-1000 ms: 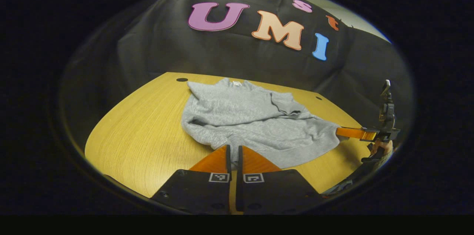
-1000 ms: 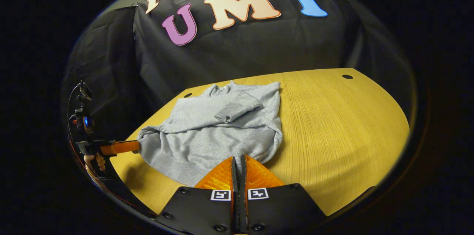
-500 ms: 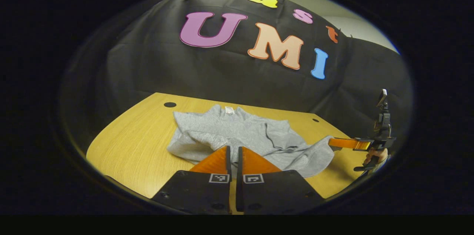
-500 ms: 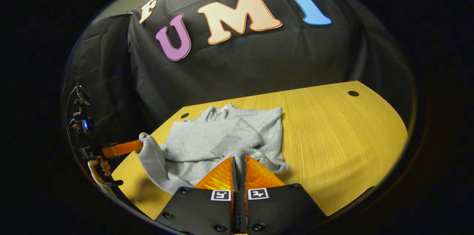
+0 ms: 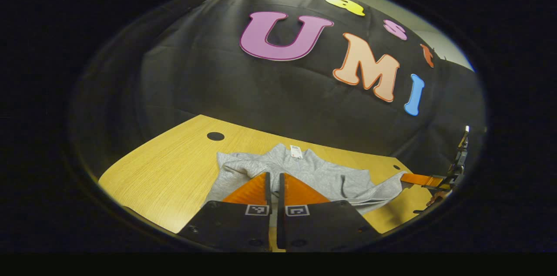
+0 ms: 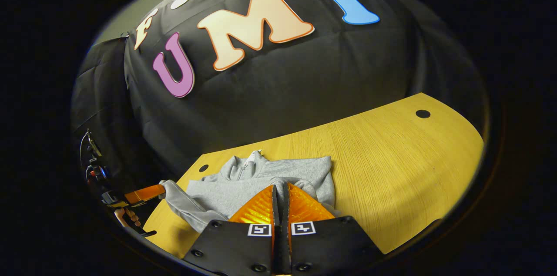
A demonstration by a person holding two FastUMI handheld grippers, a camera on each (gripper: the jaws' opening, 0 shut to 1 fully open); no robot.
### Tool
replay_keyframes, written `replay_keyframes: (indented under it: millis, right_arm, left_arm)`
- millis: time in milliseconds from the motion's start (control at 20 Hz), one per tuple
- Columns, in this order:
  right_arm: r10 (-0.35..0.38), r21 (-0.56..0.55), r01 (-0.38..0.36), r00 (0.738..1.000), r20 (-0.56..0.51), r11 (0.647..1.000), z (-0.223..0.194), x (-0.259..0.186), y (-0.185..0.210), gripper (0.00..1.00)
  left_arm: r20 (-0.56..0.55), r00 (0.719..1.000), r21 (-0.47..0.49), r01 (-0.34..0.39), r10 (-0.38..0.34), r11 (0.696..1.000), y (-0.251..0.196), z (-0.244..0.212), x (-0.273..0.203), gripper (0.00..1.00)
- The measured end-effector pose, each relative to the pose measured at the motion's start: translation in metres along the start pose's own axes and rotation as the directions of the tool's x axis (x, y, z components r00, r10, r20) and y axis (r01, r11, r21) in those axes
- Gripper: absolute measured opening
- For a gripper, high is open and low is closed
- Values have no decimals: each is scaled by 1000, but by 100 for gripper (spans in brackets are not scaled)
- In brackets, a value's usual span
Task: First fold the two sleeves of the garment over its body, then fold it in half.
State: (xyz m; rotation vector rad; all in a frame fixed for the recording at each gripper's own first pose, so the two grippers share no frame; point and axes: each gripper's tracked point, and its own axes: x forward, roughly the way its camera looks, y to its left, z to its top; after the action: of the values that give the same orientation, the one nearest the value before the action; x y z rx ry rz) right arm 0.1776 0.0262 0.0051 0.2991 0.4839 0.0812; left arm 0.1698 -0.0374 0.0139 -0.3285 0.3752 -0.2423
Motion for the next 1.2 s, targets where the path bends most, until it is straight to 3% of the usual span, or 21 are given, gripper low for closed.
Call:
replay_keyframes:
  millis: [350, 550, 600, 650, 800, 850, 1200]
  right_arm:
    - [-49, 37, 50, 998, -29, 998, -13, 52, -22, 2]
    - [-59, 44, 57, 997, 45, 997, 1, 56, -26, 5]
    - [-57, 38, 54, 996, 75, 998, 8, 56, -28, 6]
    - [-50, 41, 46, 995, 90, 998, 14, 55, -25, 29]
    - [-51, 8, 51, 990, 135, 999, 28, 46, -25, 96]
    - [-45, -16, 48, 986, 162, 999, 33, 39, -23, 97]
    - [55, -161, -7, 954, 293, 987, 36, -28, 14, 97]
  left_arm:
    - [-18, 996, 11, -90, 91, 996, 13, -18, 49, 0]
    - [-1, 990, 67, -140, 141, 988, 20, -19, 63, 0]
    - [23, 987, 86, -160, 158, 983, 24, -13, 68, 7]
    - [46, 982, 104, -188, 184, 977, 30, -7, 68, 10]
    - [82, 973, 129, -223, 214, 966, 37, 3, 63, 77]
    - [98, 972, 130, -226, 214, 965, 36, 10, 58, 99]
    - [325, 933, 137, -211, 157, 968, 18, 61, -14, 95]
